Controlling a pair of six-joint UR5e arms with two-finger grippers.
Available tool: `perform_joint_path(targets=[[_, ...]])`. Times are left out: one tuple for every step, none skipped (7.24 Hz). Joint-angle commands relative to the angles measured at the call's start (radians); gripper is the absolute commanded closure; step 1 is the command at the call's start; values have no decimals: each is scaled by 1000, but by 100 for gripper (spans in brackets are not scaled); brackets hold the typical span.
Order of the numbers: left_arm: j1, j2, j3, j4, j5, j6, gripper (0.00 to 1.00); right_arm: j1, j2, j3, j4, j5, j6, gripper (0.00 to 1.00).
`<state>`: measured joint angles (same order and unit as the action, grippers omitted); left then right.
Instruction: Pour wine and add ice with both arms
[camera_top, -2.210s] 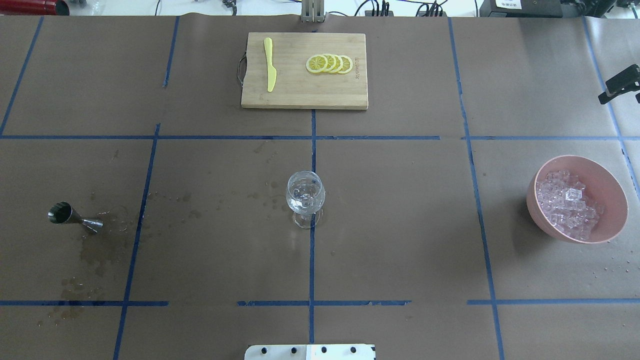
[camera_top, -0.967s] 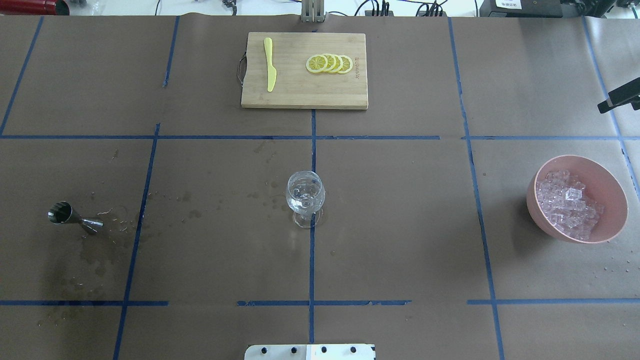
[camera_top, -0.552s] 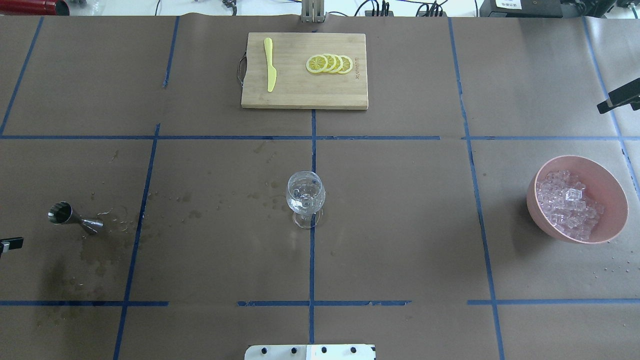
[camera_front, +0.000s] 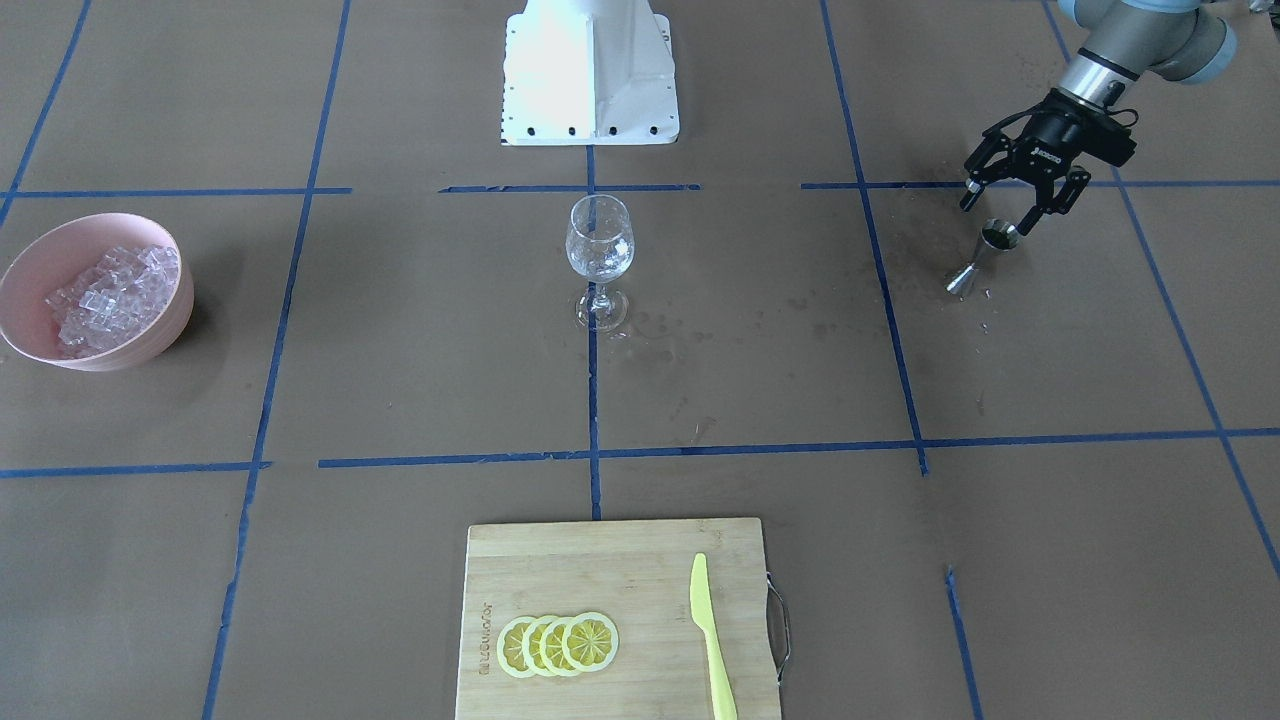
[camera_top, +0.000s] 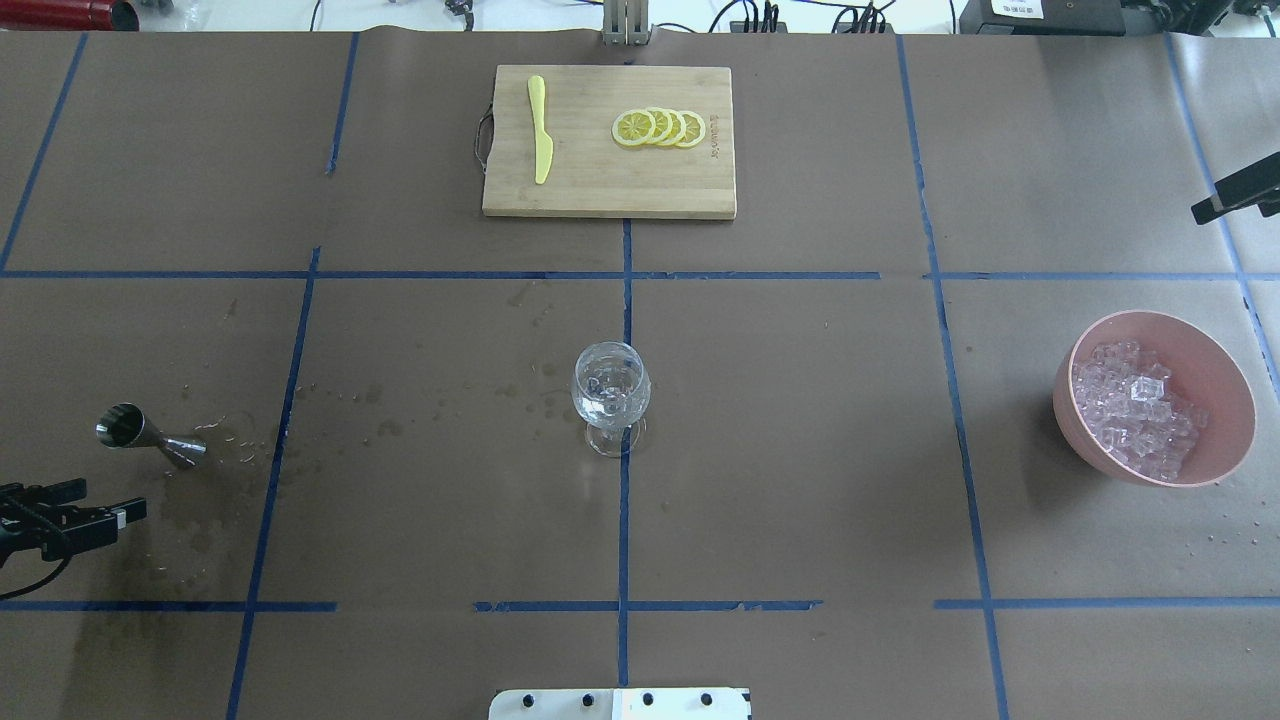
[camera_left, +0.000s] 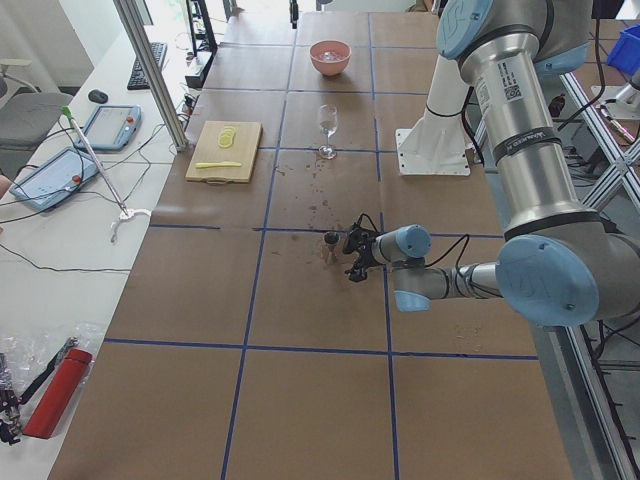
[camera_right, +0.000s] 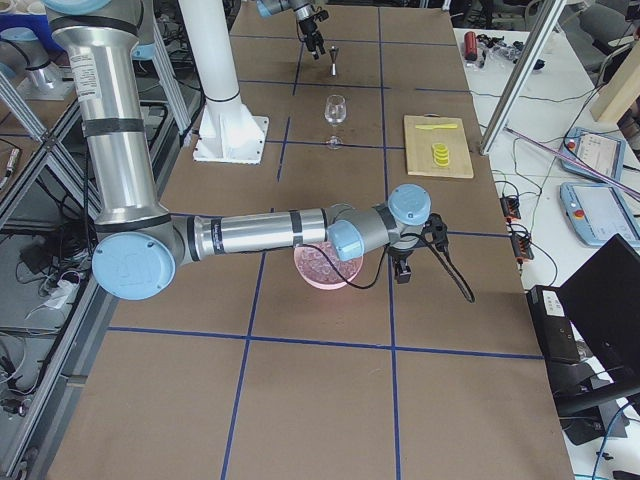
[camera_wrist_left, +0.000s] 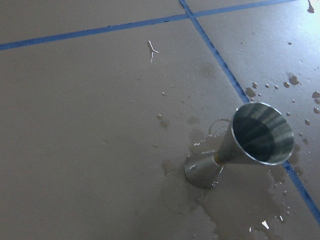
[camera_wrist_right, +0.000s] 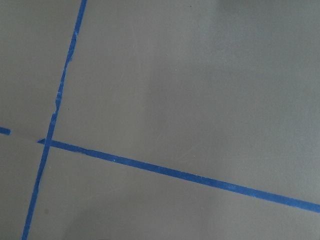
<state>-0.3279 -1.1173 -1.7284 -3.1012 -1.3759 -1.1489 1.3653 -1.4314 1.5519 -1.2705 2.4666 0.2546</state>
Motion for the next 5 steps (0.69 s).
perform_joint_path(targets=[[114, 1, -10, 6, 297, -69, 6, 0, -10, 3, 0, 0, 0, 0], [157, 1, -10, 7, 451, -71, 6, 0, -12, 4, 0, -1, -2, 0], [197, 1, -8, 9, 534, -71, 9, 0, -12, 4, 0, -1, -2, 0], [217, -6, -8, 9, 590, -69, 9, 0, -14, 2, -1, -1, -2, 0], [242, -10, -8, 13, 631, -69, 9, 0, -14, -3, -1, -1, -2, 0]])
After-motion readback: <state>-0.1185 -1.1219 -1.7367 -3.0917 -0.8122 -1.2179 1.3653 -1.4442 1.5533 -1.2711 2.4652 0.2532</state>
